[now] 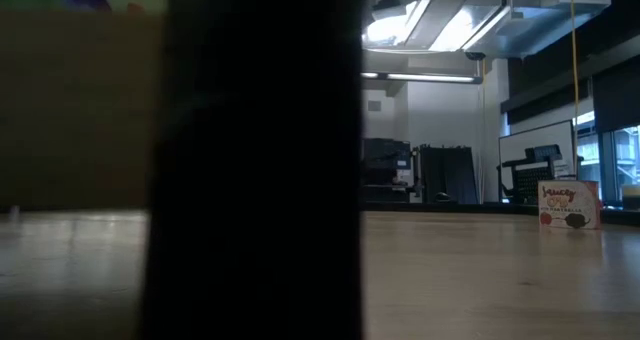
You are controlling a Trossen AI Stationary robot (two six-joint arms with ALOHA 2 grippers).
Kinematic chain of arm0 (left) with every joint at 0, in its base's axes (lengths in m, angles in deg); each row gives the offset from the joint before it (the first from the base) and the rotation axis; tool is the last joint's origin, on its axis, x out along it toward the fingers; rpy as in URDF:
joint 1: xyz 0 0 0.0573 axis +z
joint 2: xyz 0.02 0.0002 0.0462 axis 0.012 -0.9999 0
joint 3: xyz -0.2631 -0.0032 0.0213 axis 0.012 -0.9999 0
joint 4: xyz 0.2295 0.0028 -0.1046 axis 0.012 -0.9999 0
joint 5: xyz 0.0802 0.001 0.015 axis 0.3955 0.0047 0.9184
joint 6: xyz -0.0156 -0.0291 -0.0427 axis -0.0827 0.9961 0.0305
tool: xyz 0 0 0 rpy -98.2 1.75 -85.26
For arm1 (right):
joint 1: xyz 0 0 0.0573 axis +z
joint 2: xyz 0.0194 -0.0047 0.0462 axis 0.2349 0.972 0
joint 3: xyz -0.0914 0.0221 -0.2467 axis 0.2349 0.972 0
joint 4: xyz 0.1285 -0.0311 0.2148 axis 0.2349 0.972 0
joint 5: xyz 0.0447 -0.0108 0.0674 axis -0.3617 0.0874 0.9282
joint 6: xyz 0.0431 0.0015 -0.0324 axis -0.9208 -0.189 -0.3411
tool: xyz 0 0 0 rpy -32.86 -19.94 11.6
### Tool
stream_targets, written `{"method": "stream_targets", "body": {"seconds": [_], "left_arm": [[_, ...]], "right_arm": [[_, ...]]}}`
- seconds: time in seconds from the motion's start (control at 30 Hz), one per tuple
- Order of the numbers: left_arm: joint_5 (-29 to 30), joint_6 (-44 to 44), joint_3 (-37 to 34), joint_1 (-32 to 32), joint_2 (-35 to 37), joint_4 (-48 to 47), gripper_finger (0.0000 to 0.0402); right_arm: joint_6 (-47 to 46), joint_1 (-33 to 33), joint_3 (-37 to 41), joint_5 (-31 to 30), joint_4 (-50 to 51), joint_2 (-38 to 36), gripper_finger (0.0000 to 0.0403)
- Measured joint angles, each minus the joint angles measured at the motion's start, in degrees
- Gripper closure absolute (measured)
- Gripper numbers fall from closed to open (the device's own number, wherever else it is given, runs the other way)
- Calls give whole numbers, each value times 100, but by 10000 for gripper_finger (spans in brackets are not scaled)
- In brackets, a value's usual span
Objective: Pick and place cans onto a shelf
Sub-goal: Put the canned black beans on the shelf
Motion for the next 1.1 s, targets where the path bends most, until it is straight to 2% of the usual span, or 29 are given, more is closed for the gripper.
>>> {"method": "stream_targets", "body": {"seconds": [0.23, 0.47, 0.7, 1.0, 1.1], "left_arm": [[-73, 972, -721, -1088, -19, 731, 401], [41, 1686, -1469, -1744, -20, 2032, 401], [245, 1983, -1723, -2009, -139, 2484, 401], [343, 1817, -1728, -2100, -480, 2980, 401], [312, 1824, -1728, -2100, -676, 2889, 401]], "right_arm": [[0, 0, 0, -2, 0, 0, 349], [0, 0, 0, -1, 2, 0, 349], [-2, 0, 0, -2, 2, 0, 349], [-2, -2, 0, -2, 2, 0, 349], [-2, 0, 0, -2, 2, 0, 349]]}}
